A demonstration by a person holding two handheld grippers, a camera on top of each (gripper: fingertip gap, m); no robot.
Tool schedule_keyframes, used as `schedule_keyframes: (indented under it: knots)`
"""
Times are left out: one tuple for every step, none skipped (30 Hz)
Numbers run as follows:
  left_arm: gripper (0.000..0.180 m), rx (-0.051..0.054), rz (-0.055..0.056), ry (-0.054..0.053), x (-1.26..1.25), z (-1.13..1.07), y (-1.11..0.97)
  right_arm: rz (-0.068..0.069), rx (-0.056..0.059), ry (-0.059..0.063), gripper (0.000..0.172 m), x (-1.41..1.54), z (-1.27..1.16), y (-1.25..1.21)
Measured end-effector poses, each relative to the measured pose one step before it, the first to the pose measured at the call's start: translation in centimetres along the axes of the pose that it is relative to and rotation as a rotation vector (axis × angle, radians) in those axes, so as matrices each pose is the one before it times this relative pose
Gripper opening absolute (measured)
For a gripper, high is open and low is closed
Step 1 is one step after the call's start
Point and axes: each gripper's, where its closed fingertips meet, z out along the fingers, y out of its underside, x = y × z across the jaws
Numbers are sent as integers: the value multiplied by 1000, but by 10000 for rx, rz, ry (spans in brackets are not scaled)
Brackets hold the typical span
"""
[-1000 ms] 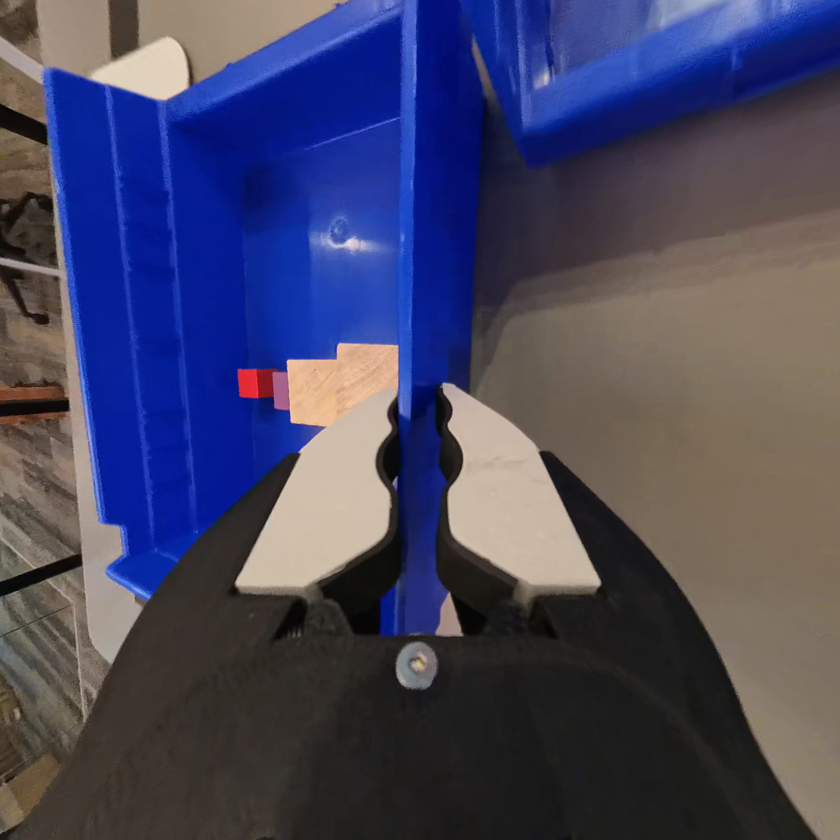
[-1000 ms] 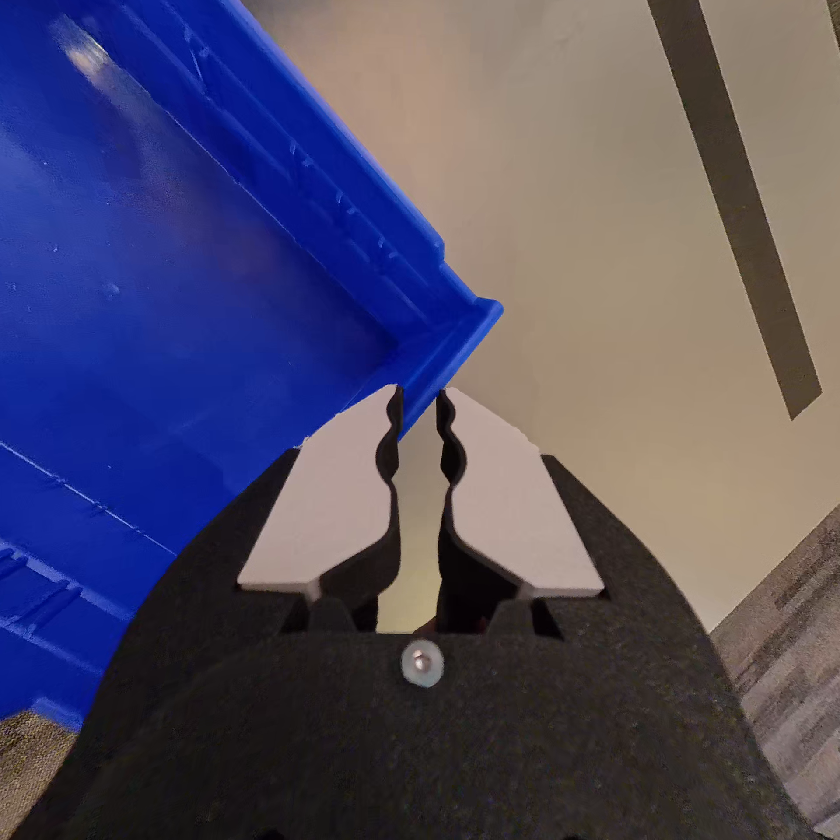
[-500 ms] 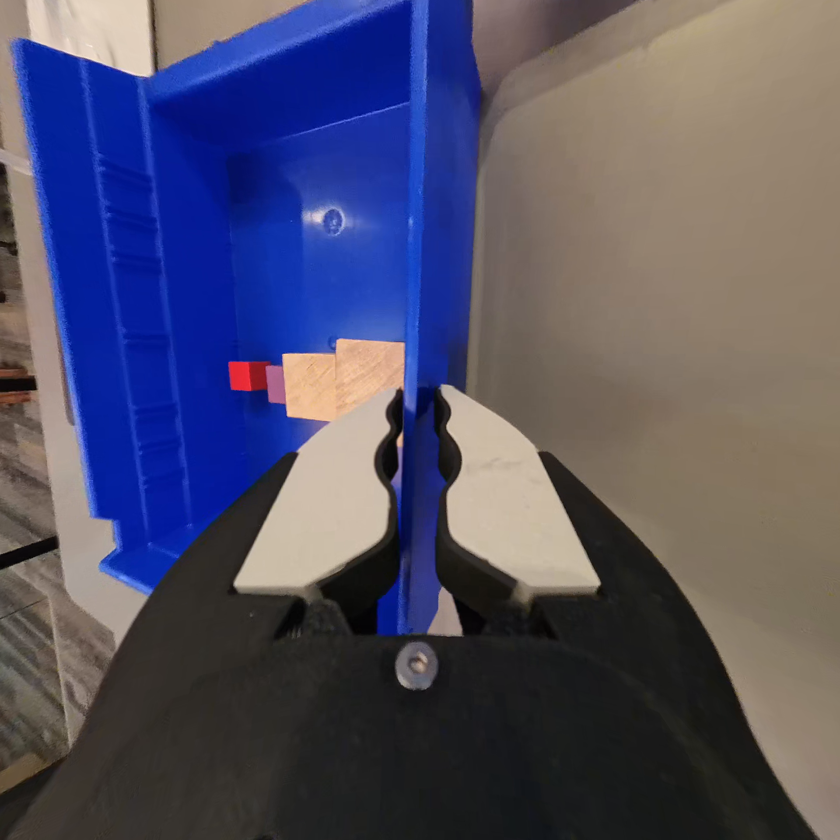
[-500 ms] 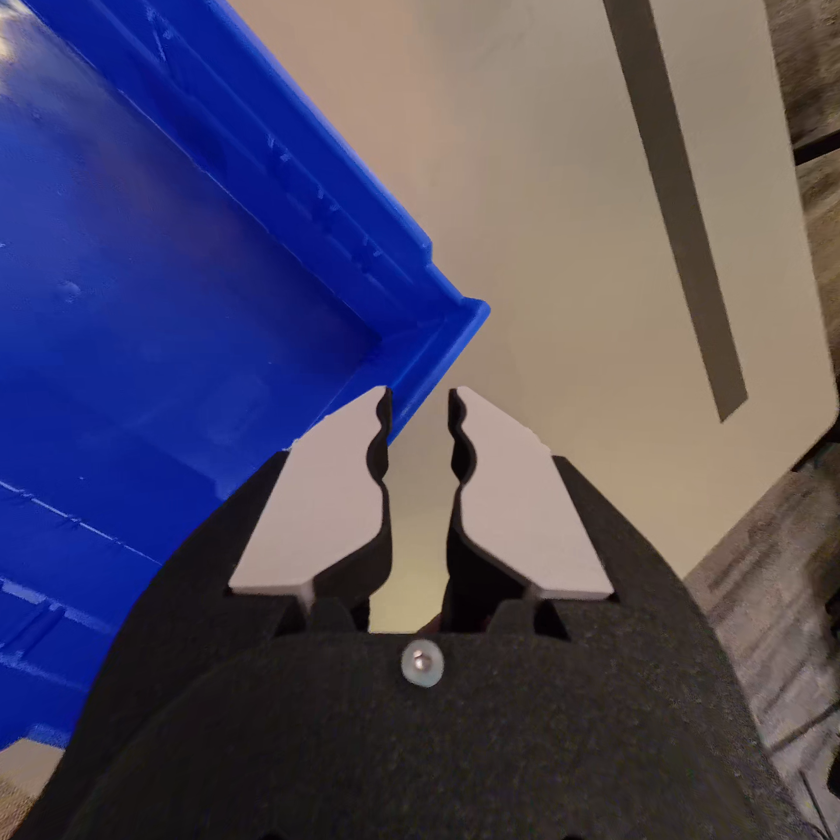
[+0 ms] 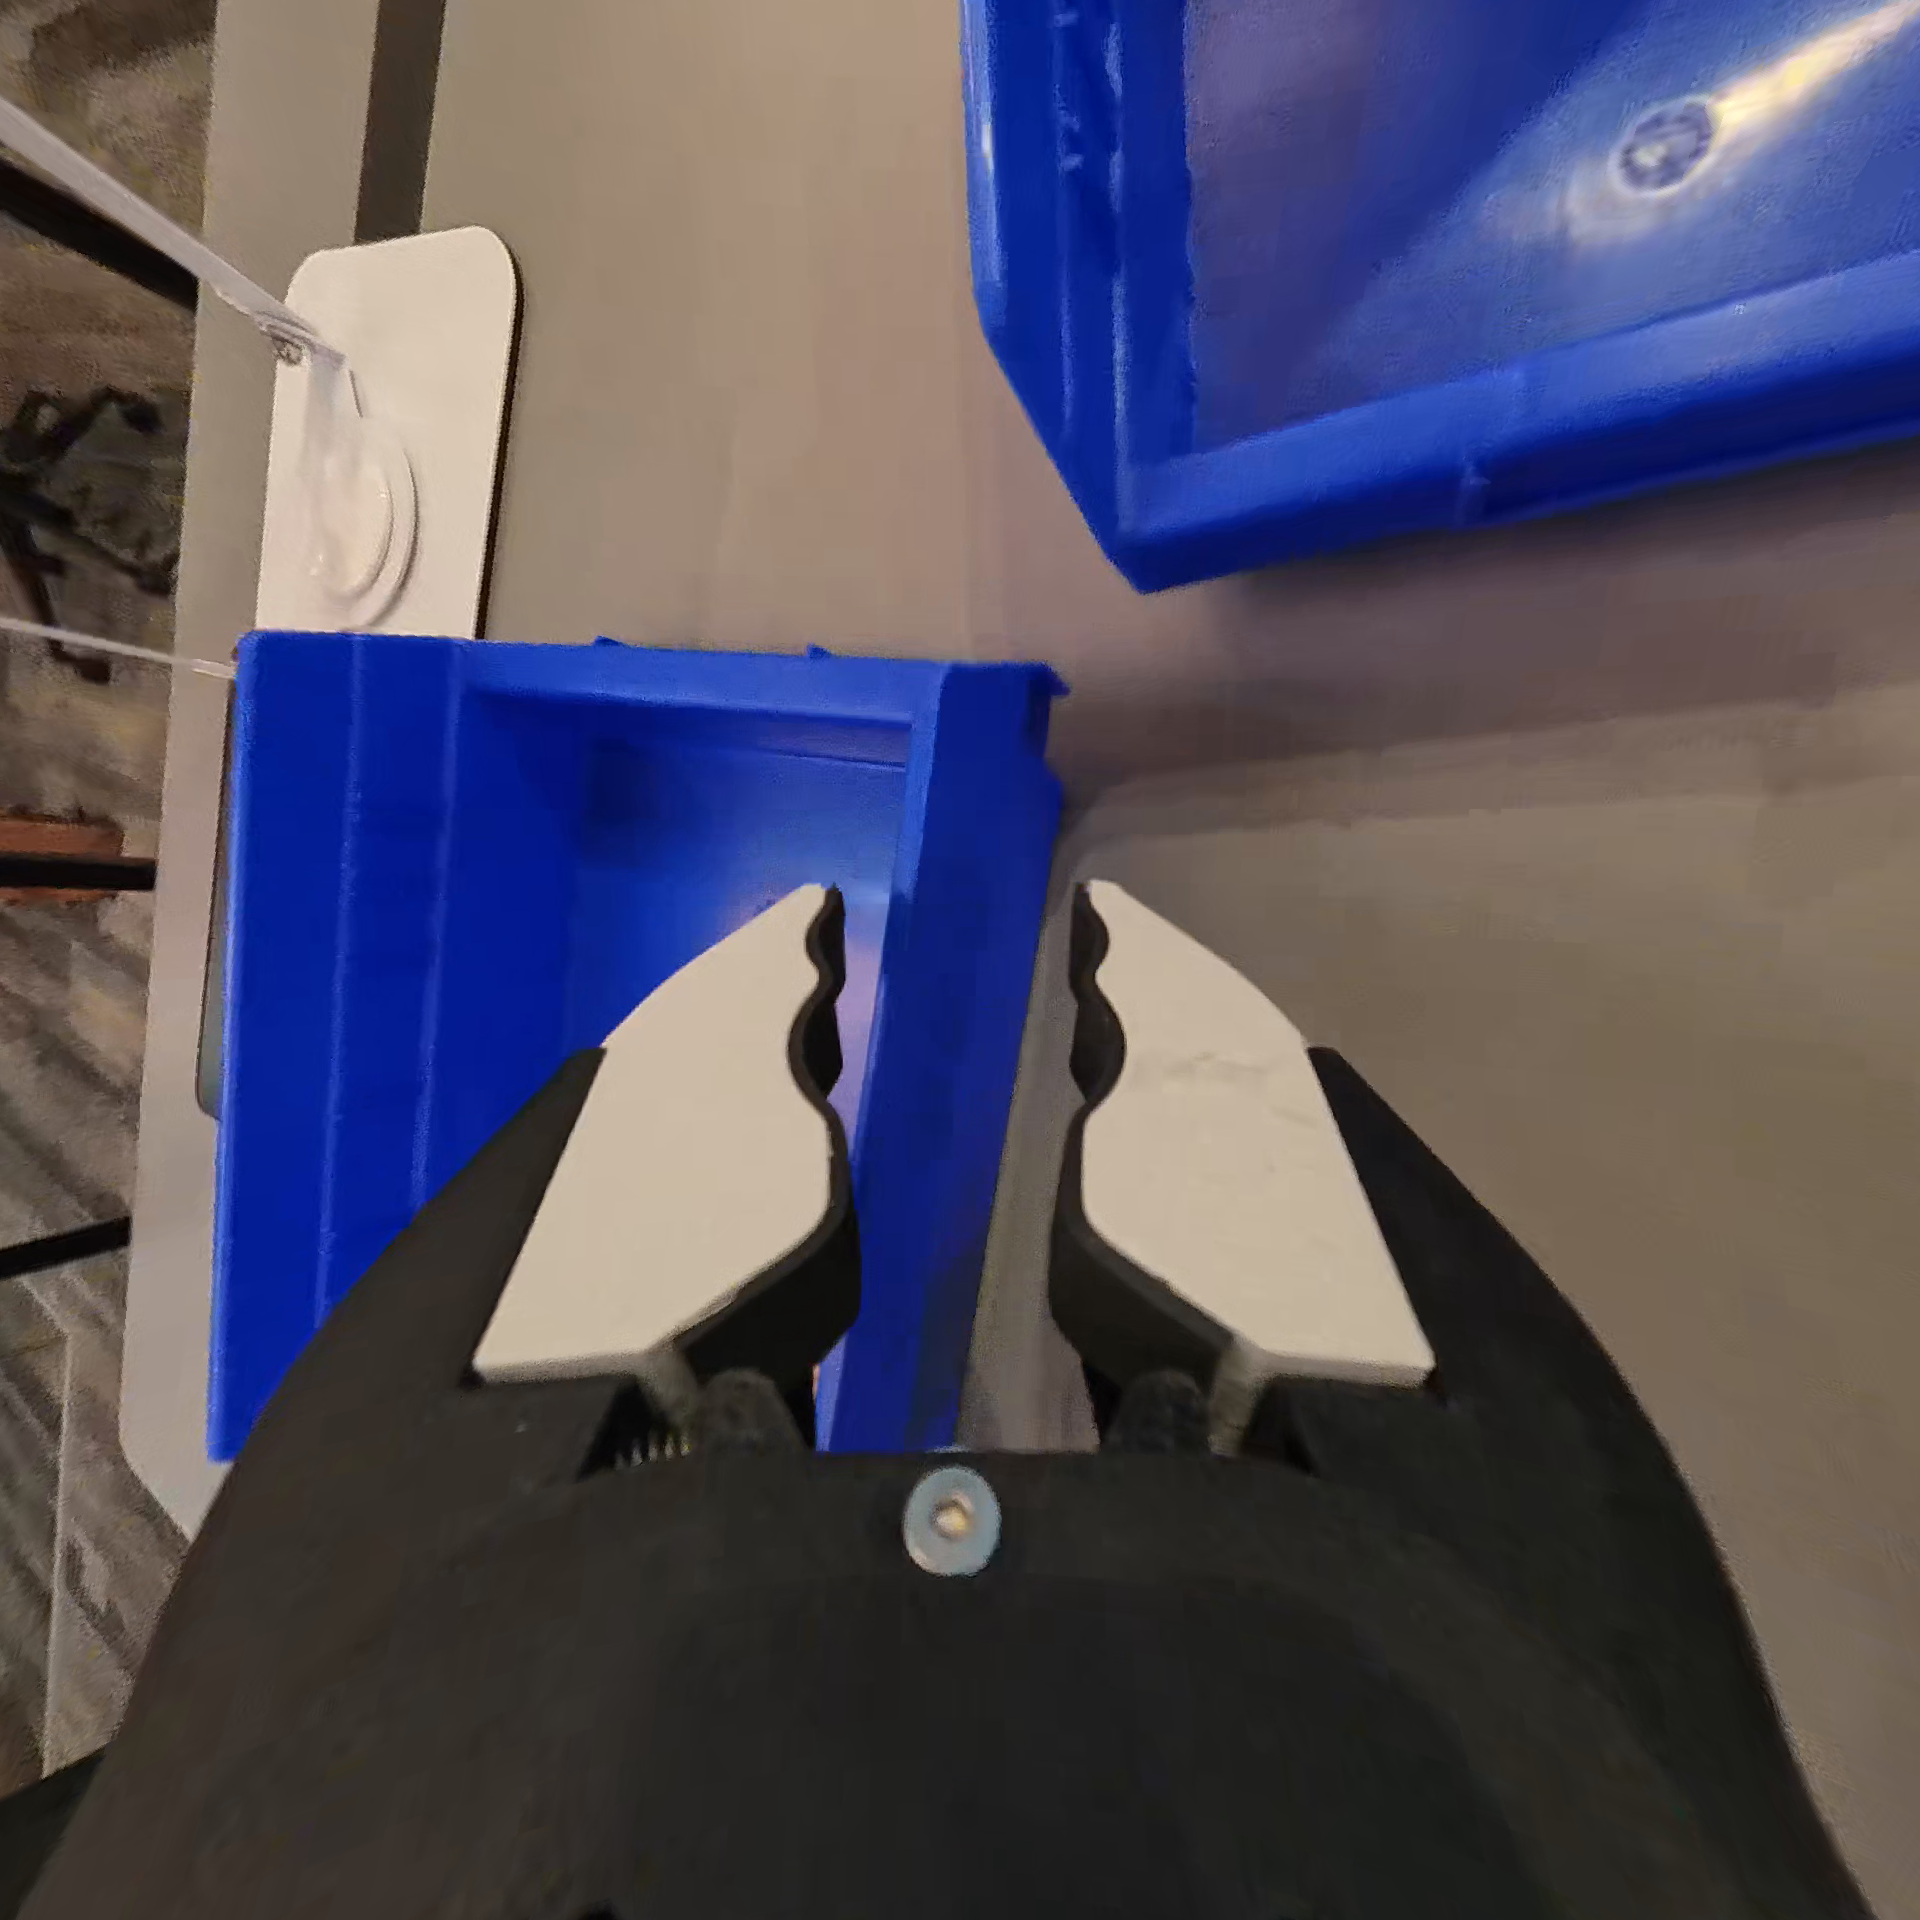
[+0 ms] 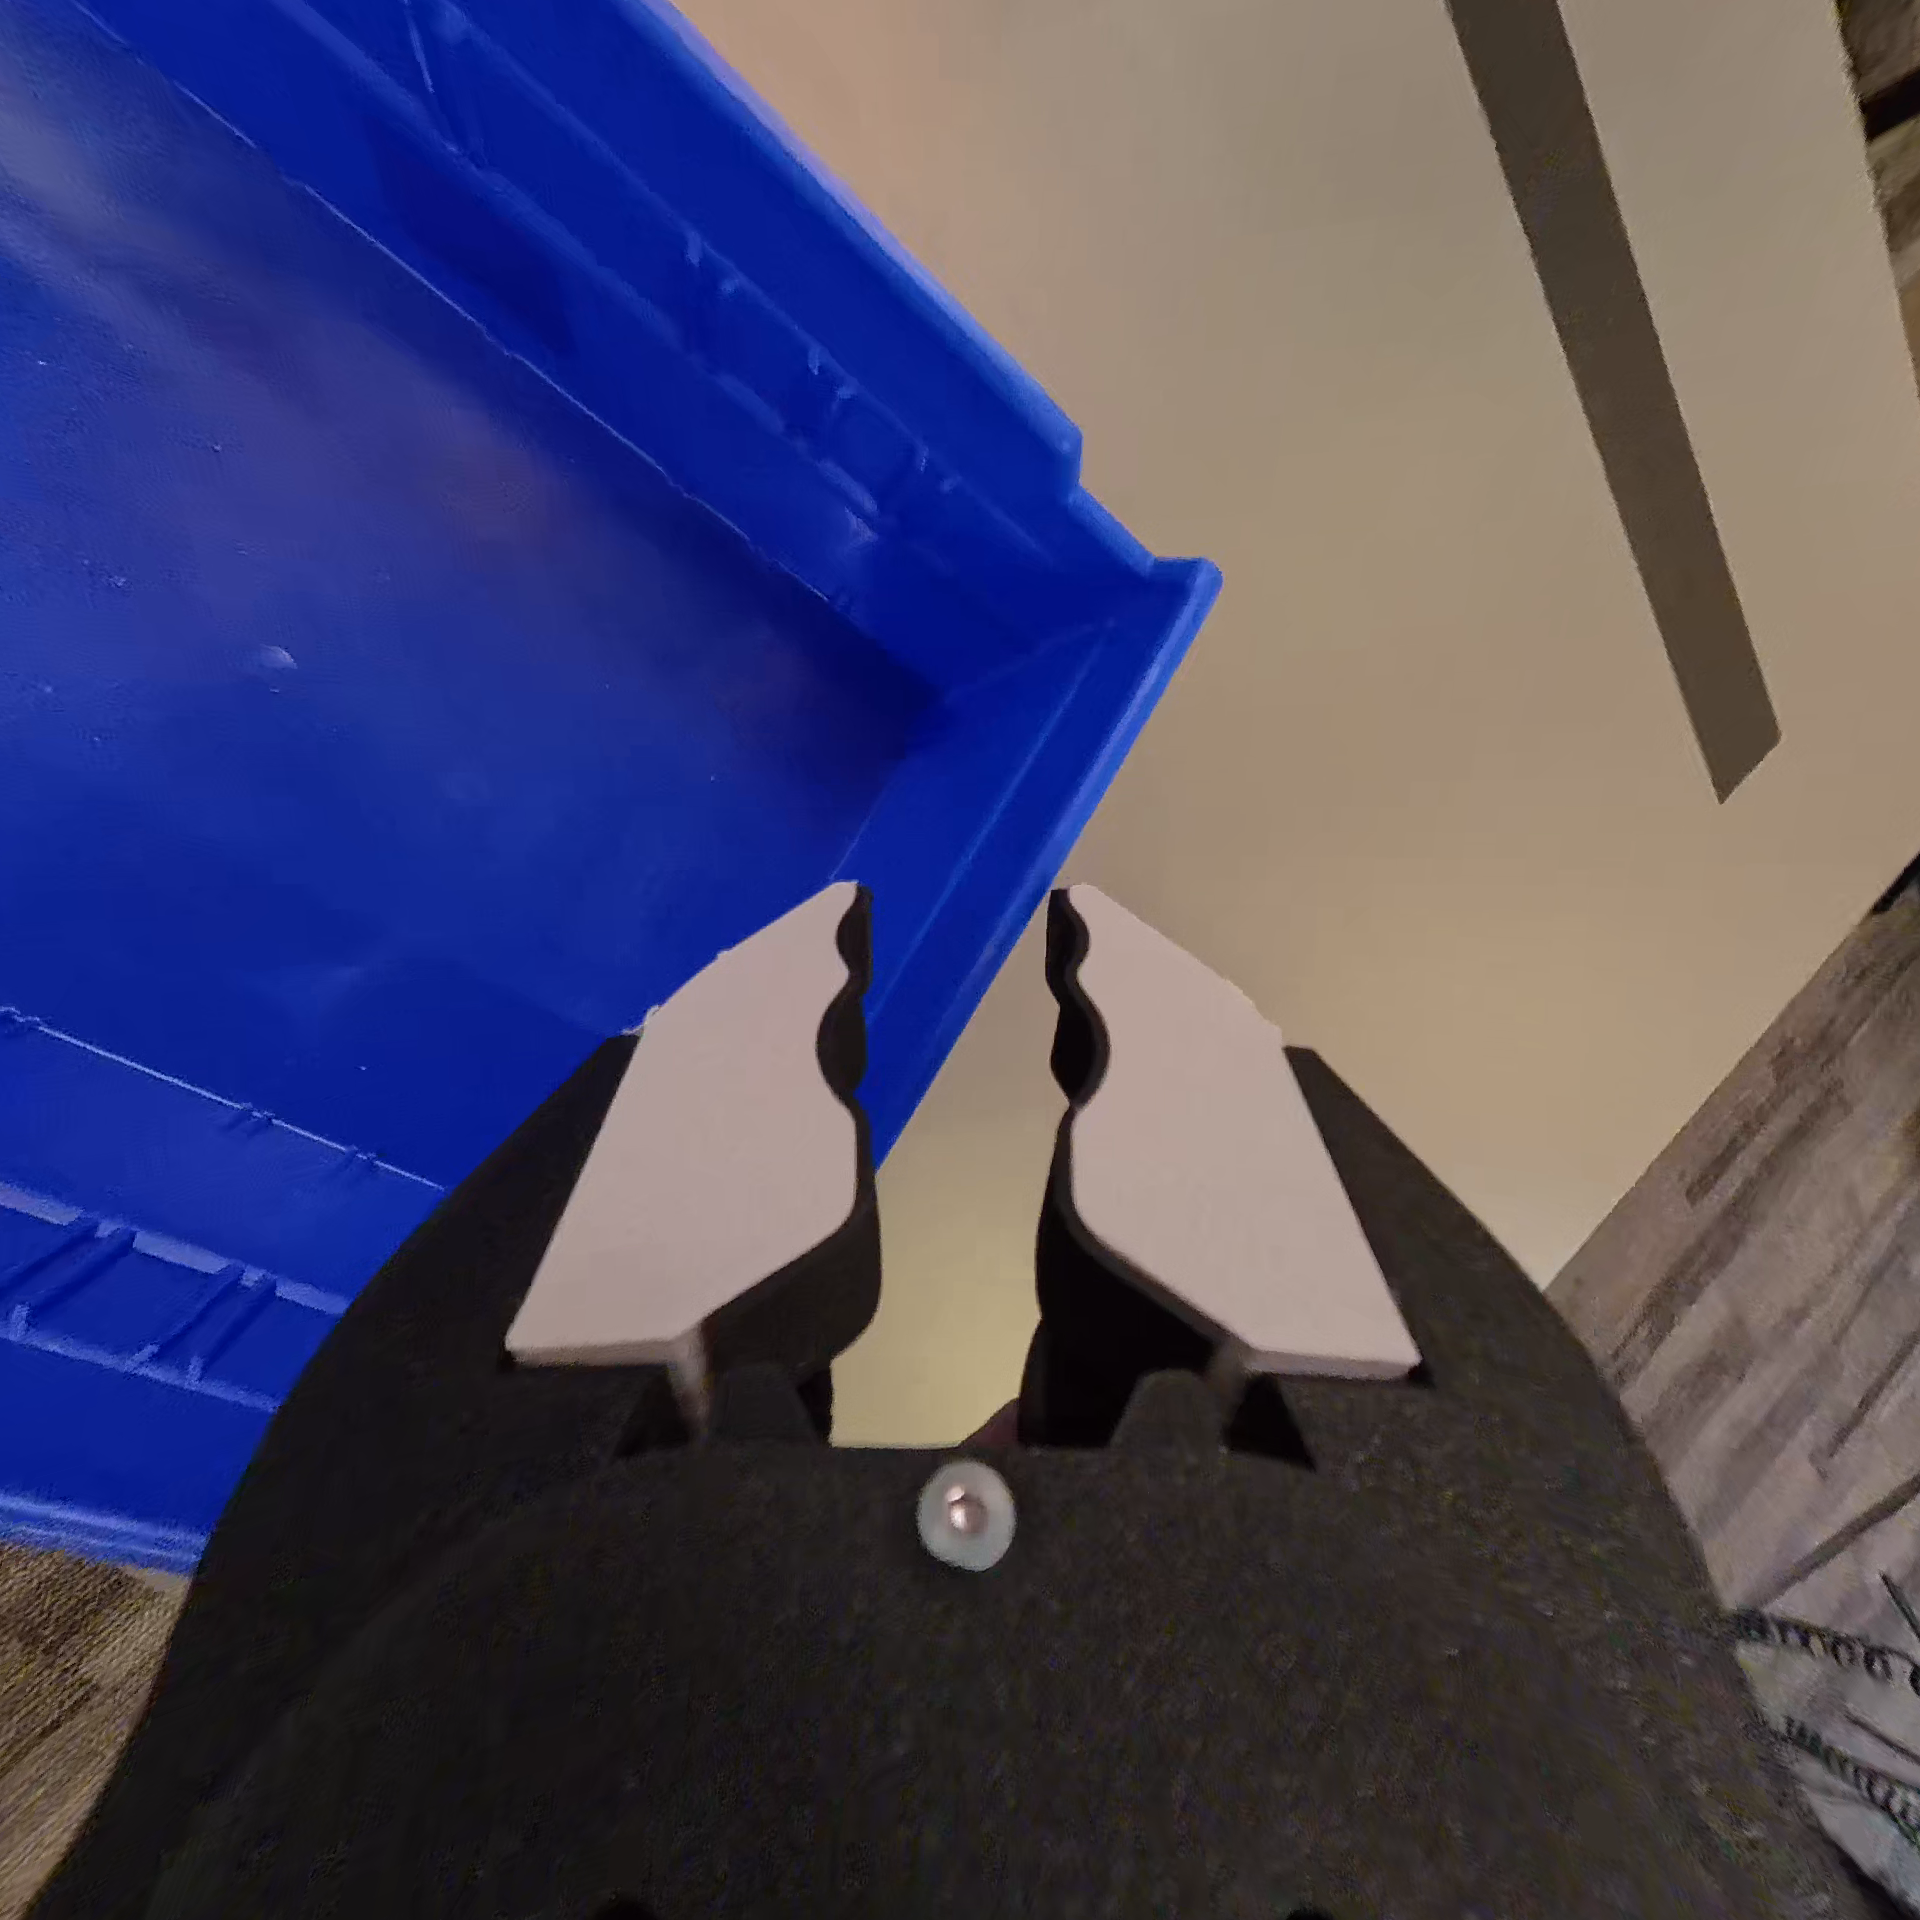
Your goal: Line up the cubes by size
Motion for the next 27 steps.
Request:
schedule_keyframes:
  knots:
    - [40,-84,-96,83,178,750,-294,100,-173,-33,33,-53,178,223]
    - [38,-29,-91,140,195,634,-217,40,-97,8,33,-27,191,104]
    - [31,-19,-60,-6,0,460,-132,-51,-49,70,32,33,153,-1]
    - [26,35,-63,-109,-123,327,-110,-124,-1,126,32,126,82,-66]
    - [20,57,-19,-153,-246,97,-55,-147,-36,123,31,165,68,-27]
    - [13,59,44,-37,-147,-80,37,-70,-21,132,29,255,77,-52]
    - [12,70,-43,227,199,-132,42,-62,-13,118,25,295,111,-61]
    - [11,75,2,232,256,-169,70,-92,33,92,21,278,108,-120]
    - [10,52,78,140,232,-196,123,-72,47,28,17,231,132,-137]
    - [9,40,143,137,314,-216,159,-63,73,-2,14,229,131,-185]
    - [9,-8,162,167,356,-267,220,-132,47,-45,14,130,143,-129]
    - [8,-64,163,182,329,-328,309,-101,9,24,14,234,134,-81]
    - [7,-68,198,231,407,-366,357,-56,-14,29,14,248,152,-57]
    - [7,-17,335,259,535,-375,360,-101,33,51,14,249,172,-98]
    - [6,46,402,238,583,-395,329,-97,18,60,14,266,169,-55]
    - [6,41,303,274,612,-436,358,-64,7,56,14,278,168,-58]
    - [6,19,256,330,715,-447,380,-46,-2,60,14,297,176,-45]
    - [6,14,310,284,718,-445,410,-79,6,30,14,267,165,-59]
    - [5,18,260,250,714,-435,420,-121,30,36,14,252,175,-80]
    - [5,10,136,266,709,-415,411,-80,30,37,14,299,207,-83]
    - [5,-19,91,232,646,-391,468,6,-3,23,14,315,196,-51]
    - [5,-58,62,180,574,-388,522,-46,-13,34,14,330,212,-56]
    - [5,-95,73,140,517,-375,611,-138,7,56,14,334,223,-79]
    - [5,-103,57,108,456,-378,665,-138,26,62,14,347,248,-120]
    - [5,-130,-20,140,450,-385,731,-87,34,30,14,344,266,-135]
    - [5,-156,-45,78,356,-366,780,-70,38,0,14,334,261,-144]
    - [5,-156,6,36,309,-344,787,-148,47,20,15,344,270,-145]
